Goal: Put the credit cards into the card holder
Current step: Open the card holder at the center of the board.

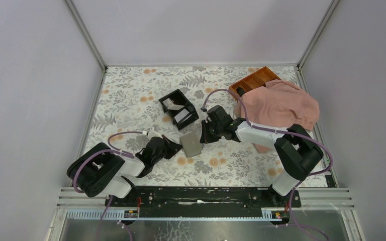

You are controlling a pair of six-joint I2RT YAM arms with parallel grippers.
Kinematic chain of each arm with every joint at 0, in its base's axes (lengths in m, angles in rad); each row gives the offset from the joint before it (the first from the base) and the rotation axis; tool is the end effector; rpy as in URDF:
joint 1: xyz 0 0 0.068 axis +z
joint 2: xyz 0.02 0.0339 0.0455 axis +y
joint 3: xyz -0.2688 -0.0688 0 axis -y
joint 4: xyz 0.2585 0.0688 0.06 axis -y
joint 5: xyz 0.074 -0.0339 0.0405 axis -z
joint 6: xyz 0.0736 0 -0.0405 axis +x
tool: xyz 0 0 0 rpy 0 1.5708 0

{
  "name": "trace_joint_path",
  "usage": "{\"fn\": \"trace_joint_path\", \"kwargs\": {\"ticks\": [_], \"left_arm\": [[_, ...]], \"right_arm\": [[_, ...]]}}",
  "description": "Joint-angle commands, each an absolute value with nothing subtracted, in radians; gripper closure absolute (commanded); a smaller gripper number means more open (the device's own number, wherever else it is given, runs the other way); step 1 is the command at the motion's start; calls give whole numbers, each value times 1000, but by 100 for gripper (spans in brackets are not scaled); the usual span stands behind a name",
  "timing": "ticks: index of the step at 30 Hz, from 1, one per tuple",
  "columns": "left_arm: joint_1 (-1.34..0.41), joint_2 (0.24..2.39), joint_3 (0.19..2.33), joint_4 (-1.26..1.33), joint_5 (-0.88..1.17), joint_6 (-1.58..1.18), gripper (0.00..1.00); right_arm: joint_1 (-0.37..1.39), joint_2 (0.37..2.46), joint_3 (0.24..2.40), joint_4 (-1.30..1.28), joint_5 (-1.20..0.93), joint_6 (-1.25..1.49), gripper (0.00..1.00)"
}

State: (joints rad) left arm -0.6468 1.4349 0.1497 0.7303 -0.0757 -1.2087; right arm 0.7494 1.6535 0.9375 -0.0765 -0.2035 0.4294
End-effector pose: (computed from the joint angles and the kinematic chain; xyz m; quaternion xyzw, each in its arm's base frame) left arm 0.1943 -0.1397 0.0710 -0.2598 0.8338 -0.3691 0.3179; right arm 0.2675 0.2692 0.1529 -0.1847 0.9026 0.2879 0.2615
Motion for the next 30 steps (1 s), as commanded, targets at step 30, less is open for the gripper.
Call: {"fn": "trace_joint_path", "kwargs": {"ticks": [30], "left_arm": [[-666,1469,129,663,-98,-1172,99]], "right_arm": [[720,1597,853,51,-289,516,100]]}}
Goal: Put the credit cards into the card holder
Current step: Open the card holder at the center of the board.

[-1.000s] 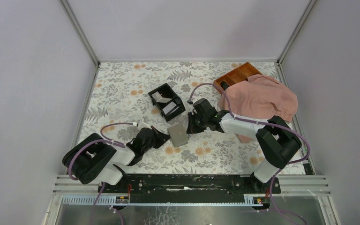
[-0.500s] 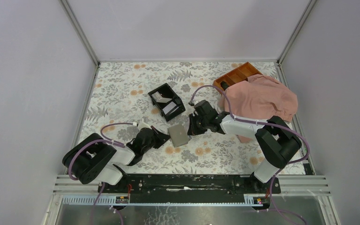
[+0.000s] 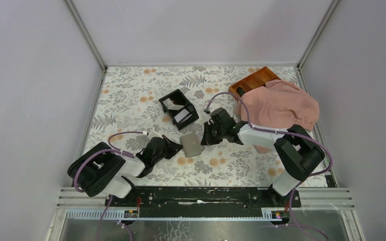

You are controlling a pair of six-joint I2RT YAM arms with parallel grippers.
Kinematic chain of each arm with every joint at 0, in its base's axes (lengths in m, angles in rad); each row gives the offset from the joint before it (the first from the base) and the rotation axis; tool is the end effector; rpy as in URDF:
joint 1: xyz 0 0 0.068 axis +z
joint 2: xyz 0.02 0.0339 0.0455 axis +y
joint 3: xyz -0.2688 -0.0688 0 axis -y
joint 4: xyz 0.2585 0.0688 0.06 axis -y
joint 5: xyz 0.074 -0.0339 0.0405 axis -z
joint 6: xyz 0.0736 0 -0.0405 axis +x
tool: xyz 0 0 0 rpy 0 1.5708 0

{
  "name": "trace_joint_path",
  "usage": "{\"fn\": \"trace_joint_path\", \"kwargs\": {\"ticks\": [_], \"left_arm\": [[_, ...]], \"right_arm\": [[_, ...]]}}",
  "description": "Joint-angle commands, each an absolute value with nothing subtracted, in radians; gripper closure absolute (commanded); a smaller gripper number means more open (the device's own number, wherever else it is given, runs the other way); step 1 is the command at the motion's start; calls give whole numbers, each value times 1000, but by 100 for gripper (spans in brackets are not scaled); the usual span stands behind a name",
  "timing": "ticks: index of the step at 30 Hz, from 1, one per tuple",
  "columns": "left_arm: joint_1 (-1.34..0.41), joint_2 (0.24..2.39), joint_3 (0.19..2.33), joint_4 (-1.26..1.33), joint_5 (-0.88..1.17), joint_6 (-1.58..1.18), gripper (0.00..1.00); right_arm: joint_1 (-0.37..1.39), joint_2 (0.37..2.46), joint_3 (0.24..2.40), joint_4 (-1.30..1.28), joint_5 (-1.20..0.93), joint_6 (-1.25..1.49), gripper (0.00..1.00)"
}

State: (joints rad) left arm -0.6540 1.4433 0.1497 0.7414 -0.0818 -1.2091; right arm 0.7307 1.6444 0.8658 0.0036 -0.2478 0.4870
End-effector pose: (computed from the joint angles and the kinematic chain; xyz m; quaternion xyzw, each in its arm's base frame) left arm 0.1939 -0.1411 0.0706 -0.2582 0.8335 -0.3697 0.3193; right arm 0.2633 0.2602 0.1410 -0.1587 0.9022 0.3134 0.2503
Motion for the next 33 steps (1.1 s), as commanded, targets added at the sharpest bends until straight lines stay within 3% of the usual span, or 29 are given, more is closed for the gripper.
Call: {"fn": "trace_joint_path", "kwargs": {"ticks": [1,33], "left_arm": [[-666,1470,130,663,-99,-1172,99],[-697,1526,138,664,-103,-1170,100]], "right_arm": [[718,1596,852,55,-294,519,100],[709,1502,719,260,-335,670,100]]}}
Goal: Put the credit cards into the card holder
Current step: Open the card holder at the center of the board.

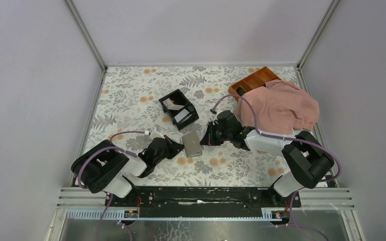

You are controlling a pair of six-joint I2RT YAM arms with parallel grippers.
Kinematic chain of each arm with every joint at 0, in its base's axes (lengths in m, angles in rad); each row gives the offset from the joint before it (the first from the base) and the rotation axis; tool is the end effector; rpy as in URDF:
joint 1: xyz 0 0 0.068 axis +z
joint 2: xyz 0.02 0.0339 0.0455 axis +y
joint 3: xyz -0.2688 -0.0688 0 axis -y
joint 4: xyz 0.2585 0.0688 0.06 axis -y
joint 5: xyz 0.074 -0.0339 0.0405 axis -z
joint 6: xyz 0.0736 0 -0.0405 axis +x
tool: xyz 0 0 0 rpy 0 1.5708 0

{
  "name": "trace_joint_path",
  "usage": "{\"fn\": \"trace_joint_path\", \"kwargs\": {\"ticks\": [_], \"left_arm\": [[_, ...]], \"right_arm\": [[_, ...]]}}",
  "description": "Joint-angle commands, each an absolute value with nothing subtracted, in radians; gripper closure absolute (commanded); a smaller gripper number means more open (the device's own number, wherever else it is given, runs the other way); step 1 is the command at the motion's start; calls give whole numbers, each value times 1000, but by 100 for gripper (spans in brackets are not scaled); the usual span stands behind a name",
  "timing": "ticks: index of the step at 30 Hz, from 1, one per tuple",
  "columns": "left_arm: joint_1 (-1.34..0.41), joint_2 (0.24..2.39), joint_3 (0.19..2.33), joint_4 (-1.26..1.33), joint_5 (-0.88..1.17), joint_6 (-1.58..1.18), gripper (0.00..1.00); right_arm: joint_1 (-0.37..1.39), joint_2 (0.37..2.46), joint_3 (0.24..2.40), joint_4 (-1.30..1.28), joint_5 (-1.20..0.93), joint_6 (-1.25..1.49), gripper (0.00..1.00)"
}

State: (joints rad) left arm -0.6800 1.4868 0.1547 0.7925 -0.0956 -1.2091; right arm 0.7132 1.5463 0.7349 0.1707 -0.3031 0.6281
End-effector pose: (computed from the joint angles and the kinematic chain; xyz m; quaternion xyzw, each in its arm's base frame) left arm 0.1935 -0.1475 0.0687 -0.2500 0.8326 -0.3747 0.3223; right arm 0.2507 0.2460 0.1498 -0.1052 0.8799 0.3812 0.2634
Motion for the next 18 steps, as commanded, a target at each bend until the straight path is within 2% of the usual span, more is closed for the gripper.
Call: {"fn": "trace_joint_path", "kwargs": {"ticks": [1,18], "left_arm": [[-700,1526,138,663,-103,-1170,100],[-732,1557,176,633,-81,-1140,100]], "right_arm": [[709,1499,713,270,-339,677,100],[733,1497,681,397,-350,743,100]]}}
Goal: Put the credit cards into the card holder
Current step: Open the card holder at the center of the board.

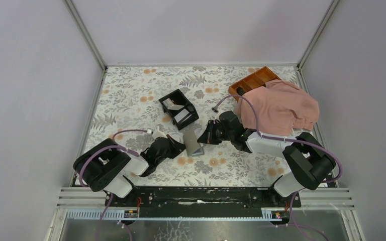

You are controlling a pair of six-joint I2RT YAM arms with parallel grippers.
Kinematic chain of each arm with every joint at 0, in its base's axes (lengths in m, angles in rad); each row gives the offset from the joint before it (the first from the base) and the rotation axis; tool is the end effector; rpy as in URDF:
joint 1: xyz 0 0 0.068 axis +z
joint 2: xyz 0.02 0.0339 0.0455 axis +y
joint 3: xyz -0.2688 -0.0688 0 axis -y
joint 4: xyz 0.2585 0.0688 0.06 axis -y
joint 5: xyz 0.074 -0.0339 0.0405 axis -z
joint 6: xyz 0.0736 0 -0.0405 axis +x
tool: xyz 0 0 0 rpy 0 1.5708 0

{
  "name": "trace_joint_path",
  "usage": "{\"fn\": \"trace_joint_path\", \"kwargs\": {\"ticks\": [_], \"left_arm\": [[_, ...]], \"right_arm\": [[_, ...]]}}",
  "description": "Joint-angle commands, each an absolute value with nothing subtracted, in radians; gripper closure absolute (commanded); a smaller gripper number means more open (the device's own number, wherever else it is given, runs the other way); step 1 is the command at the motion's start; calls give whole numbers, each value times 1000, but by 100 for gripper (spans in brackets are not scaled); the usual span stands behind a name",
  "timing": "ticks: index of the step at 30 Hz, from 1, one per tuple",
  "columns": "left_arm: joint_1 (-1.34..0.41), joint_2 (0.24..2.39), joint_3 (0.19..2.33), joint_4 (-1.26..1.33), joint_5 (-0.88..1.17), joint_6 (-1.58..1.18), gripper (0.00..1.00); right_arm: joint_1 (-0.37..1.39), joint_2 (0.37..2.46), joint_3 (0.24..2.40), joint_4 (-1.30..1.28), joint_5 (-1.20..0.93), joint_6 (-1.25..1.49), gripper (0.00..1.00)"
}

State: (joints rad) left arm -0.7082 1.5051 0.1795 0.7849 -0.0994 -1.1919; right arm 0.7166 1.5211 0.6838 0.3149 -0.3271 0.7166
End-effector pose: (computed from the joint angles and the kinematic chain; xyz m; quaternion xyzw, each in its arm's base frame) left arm 0.1943 -0.1568 0.0697 -0.2319 0.8380 -0.3750 0.3213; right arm 0.2475 0.2469 0.1584 -0.0815 0.8542 0.4307 0.2798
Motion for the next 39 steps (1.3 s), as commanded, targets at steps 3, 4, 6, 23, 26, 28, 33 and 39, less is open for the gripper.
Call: {"fn": "trace_joint_path", "kwargs": {"ticks": [3,4,6,23,26,28,33,39], "left_arm": [[-739,1574,182,642,-75,-1140,100],[-741,1579,182,646,-72,-1139,100],[-745,1592,187,652,-66,-1138,100],[-767,1754,220,821,44,-1140,100],[-768,1790,226,852,63,-1142,100],[-770,1814,230,873,76,-1141,100],[-772,1882,247,929,120,-1136,100],[-773,1889,229,917,113,-1122,100]], "right_arm": [[740,1502,670,416,-345,751,100],[743,1502,667,423,-344,752,100],[750,1502,665,428,-338,751,100],[852,1543,707,334,-198,681,100],[870,1554,728,285,-148,655,100],[881,1562,736,260,-119,641,100],[920,1598,774,191,-33,601,100],[952,1654,805,110,60,566,100]]}}
